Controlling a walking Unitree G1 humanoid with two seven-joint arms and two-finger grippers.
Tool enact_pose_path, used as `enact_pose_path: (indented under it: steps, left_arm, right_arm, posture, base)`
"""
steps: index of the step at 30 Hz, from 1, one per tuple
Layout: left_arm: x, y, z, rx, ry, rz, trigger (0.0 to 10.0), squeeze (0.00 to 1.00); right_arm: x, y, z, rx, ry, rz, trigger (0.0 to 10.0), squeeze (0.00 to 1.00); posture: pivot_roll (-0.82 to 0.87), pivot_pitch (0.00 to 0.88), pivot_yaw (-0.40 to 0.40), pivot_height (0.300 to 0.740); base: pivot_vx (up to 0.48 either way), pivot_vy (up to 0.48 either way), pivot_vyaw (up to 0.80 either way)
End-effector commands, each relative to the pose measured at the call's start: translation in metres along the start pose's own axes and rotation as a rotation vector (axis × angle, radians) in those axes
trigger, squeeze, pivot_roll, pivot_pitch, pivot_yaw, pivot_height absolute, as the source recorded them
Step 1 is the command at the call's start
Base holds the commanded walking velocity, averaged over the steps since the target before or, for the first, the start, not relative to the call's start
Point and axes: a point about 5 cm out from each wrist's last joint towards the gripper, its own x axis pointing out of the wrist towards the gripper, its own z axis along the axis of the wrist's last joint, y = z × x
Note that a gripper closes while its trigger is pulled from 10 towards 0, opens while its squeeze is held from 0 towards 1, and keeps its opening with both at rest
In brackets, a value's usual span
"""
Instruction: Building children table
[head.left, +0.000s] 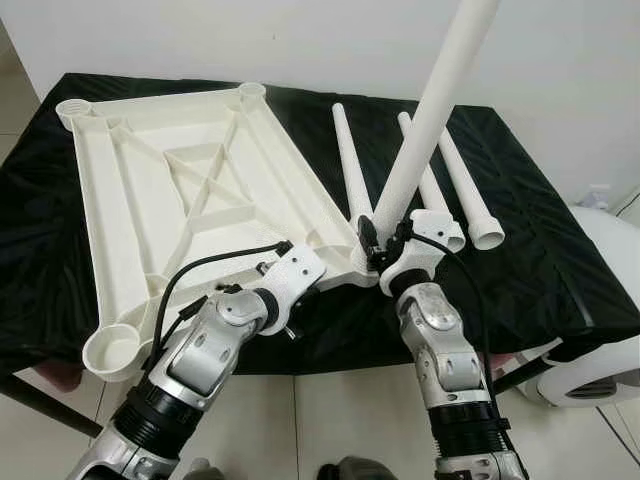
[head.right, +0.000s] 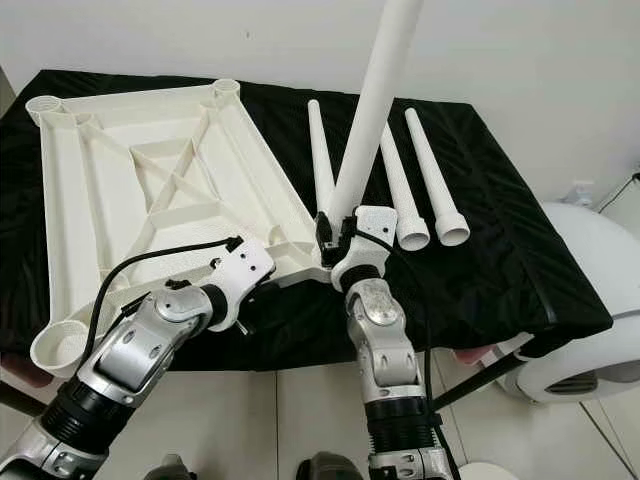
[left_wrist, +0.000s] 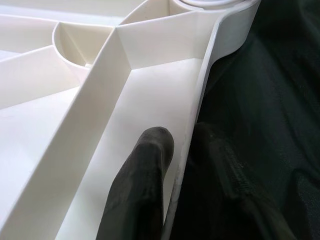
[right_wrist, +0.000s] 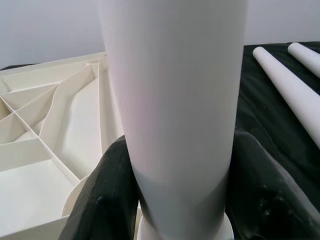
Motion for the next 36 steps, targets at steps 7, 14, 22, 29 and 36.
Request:
enact_pose_path:
  steps: [7, 14, 22, 29, 36]
  left_arm:
    - [0.008, -0.032, -0.003, 0.000, 0.006, -0.184, 10.0, 0.00]
    - [0.008, -0.033, -0.003, -0.001, 0.007, -0.186, 10.0, 0.00]
    - [0.008, -0.034, -0.004, -0.007, 0.008, -0.185, 10.0, 0.00]
    - [0.008, -0.032, -0.004, -0.008, 0.008, -0.181, 10.0, 0.00]
    - [0.009, -0.031, -0.003, -0.010, 0.006, -0.175, 10.0, 0.00]
  right_arm:
    - [-0.001, -0.006, 0.008, -0.004, -0.028, -0.073, 10.0, 1.00]
    - [-0.003, -0.006, 0.010, 0.000, -0.049, -0.052, 10.0, 1.00]
    - [-0.006, -0.020, 0.007, 0.029, -0.034, 0.078, 10.0, 0.00]
    - [-0.016, -0.029, -0.004, 0.021, 0.015, 0.273, 10.0, 0.00]
    - [-0.018, -0.052, -0.016, -0.045, 0.058, 0.362, 10.0, 0.00]
  posture:
    - [0.01, 0.000, -0.076, 0.740]
    - [0.01, 0.001, -0.077, 0.740]
    - [0.01, 0.011, -0.079, 0.740]
    - [0.01, 0.017, -0.076, 0.740]
    - [0.00, 0.026, -0.071, 0.740]
  base:
    - [0.000, 0.000, 0.00]
    - [0.000, 0.000, 0.00]
    - [0.000, 0.000, 0.00]
    - [0.000, 0.000, 0.00]
    - [0.000, 0.000, 0.00]
